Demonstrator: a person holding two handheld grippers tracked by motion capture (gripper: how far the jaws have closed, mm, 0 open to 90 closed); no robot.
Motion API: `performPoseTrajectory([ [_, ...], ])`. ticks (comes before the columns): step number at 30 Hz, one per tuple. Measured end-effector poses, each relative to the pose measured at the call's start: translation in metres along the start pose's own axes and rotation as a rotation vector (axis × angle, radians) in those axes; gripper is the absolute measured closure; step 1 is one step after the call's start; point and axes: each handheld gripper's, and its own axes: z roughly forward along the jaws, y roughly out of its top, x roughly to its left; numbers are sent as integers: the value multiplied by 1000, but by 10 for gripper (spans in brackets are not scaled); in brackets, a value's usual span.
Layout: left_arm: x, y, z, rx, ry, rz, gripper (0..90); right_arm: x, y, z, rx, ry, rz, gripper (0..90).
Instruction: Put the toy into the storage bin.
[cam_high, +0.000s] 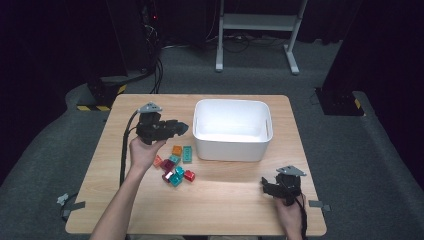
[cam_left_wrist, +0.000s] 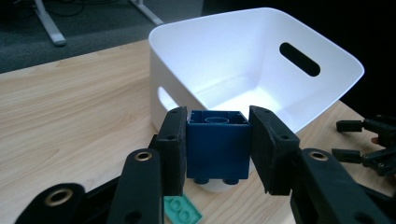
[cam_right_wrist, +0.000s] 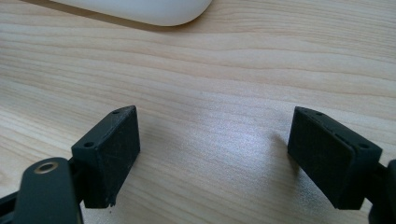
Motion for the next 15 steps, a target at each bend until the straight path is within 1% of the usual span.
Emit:
performPoseTrajectory([
  [2, -2, 7, 6, 3, -8, 2, 586, 0, 0, 0, 0, 0, 0, 168],
  [3, -2, 7, 6, 3, -8, 2, 586, 0, 0, 0, 0, 0, 0, 168],
  [9, -6, 18, 17, 9, -15, 16, 586, 0, 0, 0, 0, 0, 0, 168],
  [15, -12, 27, 31, 16, -36, 24, 586, 0, 0, 0, 0, 0, 0, 168],
])
